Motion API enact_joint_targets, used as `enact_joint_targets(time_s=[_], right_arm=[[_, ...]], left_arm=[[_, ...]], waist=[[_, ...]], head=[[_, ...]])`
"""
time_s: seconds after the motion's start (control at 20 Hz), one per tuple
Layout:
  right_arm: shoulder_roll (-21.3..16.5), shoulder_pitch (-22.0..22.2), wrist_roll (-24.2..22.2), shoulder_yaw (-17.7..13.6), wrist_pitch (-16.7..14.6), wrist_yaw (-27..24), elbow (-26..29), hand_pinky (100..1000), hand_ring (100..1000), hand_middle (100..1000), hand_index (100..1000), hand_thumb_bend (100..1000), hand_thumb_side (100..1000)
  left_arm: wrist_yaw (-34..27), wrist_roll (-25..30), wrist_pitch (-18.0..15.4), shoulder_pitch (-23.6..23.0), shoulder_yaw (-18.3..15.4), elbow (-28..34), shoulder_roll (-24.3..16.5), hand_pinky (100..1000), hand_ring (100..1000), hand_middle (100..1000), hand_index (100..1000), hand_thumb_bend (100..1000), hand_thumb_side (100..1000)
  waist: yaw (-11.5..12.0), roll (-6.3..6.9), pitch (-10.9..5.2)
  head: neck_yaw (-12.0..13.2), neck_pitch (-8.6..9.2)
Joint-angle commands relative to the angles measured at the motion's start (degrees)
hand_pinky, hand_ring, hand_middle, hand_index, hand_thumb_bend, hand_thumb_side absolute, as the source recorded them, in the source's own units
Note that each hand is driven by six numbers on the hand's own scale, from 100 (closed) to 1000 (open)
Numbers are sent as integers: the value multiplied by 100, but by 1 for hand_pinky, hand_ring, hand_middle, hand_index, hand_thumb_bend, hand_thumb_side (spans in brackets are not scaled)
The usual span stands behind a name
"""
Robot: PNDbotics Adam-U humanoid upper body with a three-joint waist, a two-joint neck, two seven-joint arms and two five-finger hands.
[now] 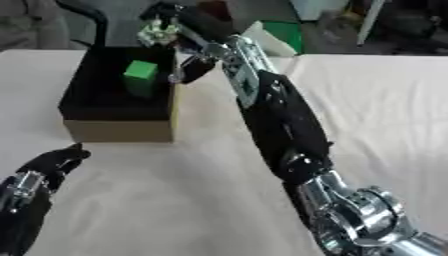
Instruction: Pick up objects on the table and place them in the box.
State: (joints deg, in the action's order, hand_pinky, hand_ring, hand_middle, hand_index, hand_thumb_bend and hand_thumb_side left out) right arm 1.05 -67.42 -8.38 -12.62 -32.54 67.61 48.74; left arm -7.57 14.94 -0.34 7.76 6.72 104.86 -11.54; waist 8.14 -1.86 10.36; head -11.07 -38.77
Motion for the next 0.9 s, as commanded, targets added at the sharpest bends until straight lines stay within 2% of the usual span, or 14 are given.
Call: enact_joint_targets(time_s=[0.05, 0.3, 0.65, 0.85, 0.9], right_arm=[[-408, -8, 125, 74, 160, -809, 249, 830, 705, 857, 904, 458, 100], [-956, 378, 189, 84, 498, -1877, 570, 834, 689, 840, 894, 301, 100], [-1538, 934, -93, -126, 1052, -3144, 1026, 837, 660, 814, 881, 113, 100], [-1723, 1229, -237, -240, 1341, -3712, 1269, 839, 649, 801, 876, 100, 146], [-1775, 1302, -275, -264, 1395, -3847, 1302, 840, 648, 800, 875, 100, 180]], left_arm=[[14, -45, -9, 9, -77, 64, -21, 1000, 984, 705, 744, 100, 832], [32, -84, -17, -24, -113, 51, -24, 1000, 984, 705, 744, 100, 832], [56, -128, -34, -54, -154, 55, -28, 1000, 983, 704, 744, 100, 833], [72, -136, -37, -64, -162, 57, -23, 1000, 983, 704, 744, 100, 839], [78, -137, -39, -68, -164, 57, -24, 1000, 983, 704, 744, 100, 835]], waist=[[-59, 45, -113], [-229, 56, -127], [-373, 84, -102], [-439, 106, -81], [-453, 110, -77]], head=[[78, -23], [161, -34], [251, -53], [276, -75], [281, -76]])
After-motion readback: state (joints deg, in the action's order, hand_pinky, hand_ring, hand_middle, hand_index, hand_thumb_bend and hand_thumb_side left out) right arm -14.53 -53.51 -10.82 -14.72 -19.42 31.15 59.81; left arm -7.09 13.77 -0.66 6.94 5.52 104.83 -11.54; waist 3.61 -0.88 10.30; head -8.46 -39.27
